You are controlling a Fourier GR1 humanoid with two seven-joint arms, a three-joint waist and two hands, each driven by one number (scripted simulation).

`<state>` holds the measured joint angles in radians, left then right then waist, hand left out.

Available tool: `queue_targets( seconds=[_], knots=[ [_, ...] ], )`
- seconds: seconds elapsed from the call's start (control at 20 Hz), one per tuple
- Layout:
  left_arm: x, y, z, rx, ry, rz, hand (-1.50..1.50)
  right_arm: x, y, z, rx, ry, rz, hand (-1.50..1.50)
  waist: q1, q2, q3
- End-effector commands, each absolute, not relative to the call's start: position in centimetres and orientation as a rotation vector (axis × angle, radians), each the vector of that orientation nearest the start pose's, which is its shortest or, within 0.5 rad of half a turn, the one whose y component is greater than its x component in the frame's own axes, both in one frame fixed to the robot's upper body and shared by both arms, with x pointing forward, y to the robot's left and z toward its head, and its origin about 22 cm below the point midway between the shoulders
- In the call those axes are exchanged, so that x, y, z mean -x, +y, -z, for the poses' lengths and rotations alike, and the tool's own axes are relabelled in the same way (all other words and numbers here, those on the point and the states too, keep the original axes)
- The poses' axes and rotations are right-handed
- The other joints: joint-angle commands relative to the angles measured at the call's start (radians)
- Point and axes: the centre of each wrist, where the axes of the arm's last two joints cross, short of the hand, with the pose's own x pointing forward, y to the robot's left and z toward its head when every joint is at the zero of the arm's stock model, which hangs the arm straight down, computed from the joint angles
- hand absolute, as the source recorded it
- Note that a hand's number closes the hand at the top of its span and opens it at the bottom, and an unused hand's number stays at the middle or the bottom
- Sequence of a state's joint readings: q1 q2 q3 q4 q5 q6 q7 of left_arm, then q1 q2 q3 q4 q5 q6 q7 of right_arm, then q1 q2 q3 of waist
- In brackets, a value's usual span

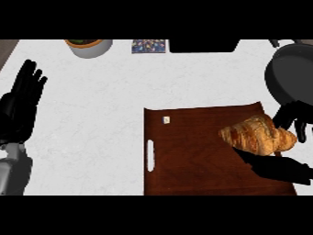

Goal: Pick the croissant from the tray and place it in the pot

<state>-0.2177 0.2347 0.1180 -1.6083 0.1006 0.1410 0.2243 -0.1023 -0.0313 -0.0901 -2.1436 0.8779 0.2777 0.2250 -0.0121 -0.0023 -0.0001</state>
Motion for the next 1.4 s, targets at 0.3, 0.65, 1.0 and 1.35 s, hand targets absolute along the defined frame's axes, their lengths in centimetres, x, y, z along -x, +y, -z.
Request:
queue_targets(
  seconds=[0.3, 0.65, 1.0, 1.35],
  knots=[
    [-28.7, 27.9, -10.0, -0.19, -1.598, -0.078, 0.0, -24.3, -31.2, -19.3, 0.949, -1.708, -0.365, 1.5, 0.013, 0.002, 0.0],
    [-27.9, 26.3, -8.3, -0.195, -1.633, -0.064, 0.0, -29.0, -37.7, -17.0, 0.909, -1.667, -0.292, 1.5, 0.018, 0.004, 0.001],
    [-28.4, 27.6, -8.8, -0.181, -1.628, -0.042, 0.0, -30.9, -41.4, -14.9, 1.251, -1.587, -0.425, 1.5, 0.036, 0.014, 0.001],
    [-29.1, 27.7, -9.2, -0.17, -1.633, -0.036, 0.0, -33.9, -44.2, -9.8, 1.414, -1.437, -0.489, 1.5, 0.043, 0.014, 0.002]
  ],
)
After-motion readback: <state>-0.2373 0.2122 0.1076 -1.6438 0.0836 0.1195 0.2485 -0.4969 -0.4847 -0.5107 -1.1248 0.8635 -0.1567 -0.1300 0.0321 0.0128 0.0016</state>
